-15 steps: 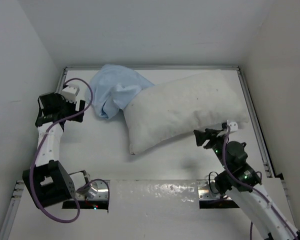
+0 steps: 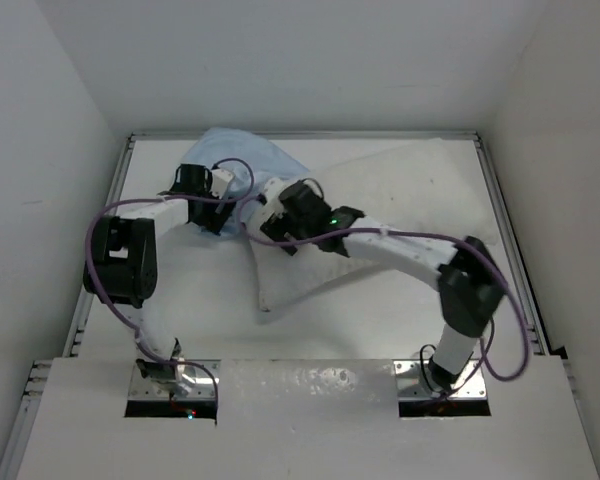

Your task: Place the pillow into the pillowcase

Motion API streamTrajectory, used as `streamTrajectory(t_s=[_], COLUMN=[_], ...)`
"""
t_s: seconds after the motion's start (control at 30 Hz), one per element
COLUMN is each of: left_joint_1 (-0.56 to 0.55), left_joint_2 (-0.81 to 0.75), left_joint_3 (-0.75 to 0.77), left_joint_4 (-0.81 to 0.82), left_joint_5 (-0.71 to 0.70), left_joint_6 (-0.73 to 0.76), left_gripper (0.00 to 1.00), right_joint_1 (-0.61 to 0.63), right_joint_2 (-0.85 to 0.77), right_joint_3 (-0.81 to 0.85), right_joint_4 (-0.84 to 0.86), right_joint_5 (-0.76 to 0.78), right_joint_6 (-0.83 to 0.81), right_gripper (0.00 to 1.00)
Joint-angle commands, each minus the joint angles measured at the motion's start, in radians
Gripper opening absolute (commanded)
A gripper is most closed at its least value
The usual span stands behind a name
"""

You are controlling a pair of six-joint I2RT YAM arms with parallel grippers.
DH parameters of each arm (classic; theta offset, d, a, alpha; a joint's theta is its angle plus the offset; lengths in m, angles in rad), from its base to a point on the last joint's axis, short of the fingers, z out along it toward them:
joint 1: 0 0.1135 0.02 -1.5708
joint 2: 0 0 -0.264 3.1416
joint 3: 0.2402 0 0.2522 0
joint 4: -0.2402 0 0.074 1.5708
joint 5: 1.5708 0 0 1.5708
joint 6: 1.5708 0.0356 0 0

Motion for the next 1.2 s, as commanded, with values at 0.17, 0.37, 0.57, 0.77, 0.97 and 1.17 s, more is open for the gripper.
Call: streamTrajectory(t_s=[0.17, 0.37, 0.57, 0.77, 0.97, 1.17], left_joint_1=[0.108, 0.387, 0.387, 0.383, 0.403, 0.409], left_joint_2=[-0.011, -0.305, -0.62, -0.635, -0.643, -0.603], left_joint_3=[-0.042, -0.224, -0.367, -0.314, -0.163, -0.063], left_joint_4=[0.042, 0.016, -0.189, -0.367, -0.754, -0.438], left_joint_5=[0.003, 0.101, 0.275, 0.447, 0.503, 0.662], left_joint_6=[-0.065, 0.1, 0.494, 0.544, 0.749, 0.278], left_gripper=[0.0, 0.0, 0.0, 0.04, 0.81, 1.0], right_joint_1=[-0.011, -0.164, -0.068, -0.036, -0.028, -0.03], right_joint_2=[0.142, -0.184, -0.28, -0.286, -0.091, 0.255], right_joint_3=[-0.036, -0.34, -0.33, -0.187, -0.045, 0.241], right_joint_4=[-0.015, 0.113, 0.007, 0.168, 0.323, 0.242], right_joint_5=[0.224, 0.226, 0.03, -0.258, -0.386, -0.389], right_joint_6=[-0.043, 0.072, -0.161, -0.035, 0.161, 0.331], right_gripper=[0.0, 0.0, 0.85, 0.96, 0.19, 0.69])
